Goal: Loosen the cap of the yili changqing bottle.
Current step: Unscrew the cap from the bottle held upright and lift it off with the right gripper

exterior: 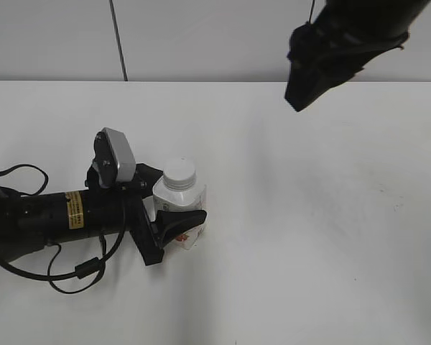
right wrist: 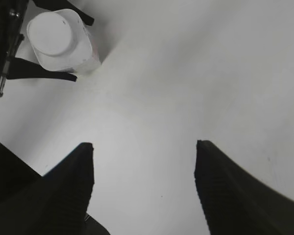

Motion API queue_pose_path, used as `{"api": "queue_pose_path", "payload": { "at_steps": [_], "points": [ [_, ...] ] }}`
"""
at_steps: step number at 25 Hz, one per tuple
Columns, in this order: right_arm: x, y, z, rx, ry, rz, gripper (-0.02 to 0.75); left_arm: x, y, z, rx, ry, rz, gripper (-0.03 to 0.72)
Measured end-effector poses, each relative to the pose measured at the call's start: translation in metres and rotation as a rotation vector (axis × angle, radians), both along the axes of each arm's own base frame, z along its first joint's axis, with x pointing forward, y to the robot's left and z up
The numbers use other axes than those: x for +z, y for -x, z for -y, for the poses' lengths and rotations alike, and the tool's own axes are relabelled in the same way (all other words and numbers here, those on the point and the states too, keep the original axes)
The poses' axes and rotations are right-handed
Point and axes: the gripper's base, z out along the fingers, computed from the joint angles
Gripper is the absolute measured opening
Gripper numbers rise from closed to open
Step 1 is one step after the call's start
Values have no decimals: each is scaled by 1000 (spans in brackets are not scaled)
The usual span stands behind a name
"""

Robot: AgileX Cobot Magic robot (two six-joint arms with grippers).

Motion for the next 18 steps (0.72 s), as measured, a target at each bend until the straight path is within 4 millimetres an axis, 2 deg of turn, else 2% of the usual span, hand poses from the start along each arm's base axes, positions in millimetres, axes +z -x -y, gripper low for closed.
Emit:
{"api": "queue_pose_path", "payload": {
  "at_steps": [7,12,18],
  "points": [
    [-19,-21,-44,24,-29,-56,511,-1,0,0,0,-6,-2,481],
    [-31,-22,-74,70,-40,-82,511,-1,0,0,0,-6,-2,480],
    [-55,-20,-103,79,-23,-137,511,-1,0,0,0,-7,-2,480]
  ]
}}
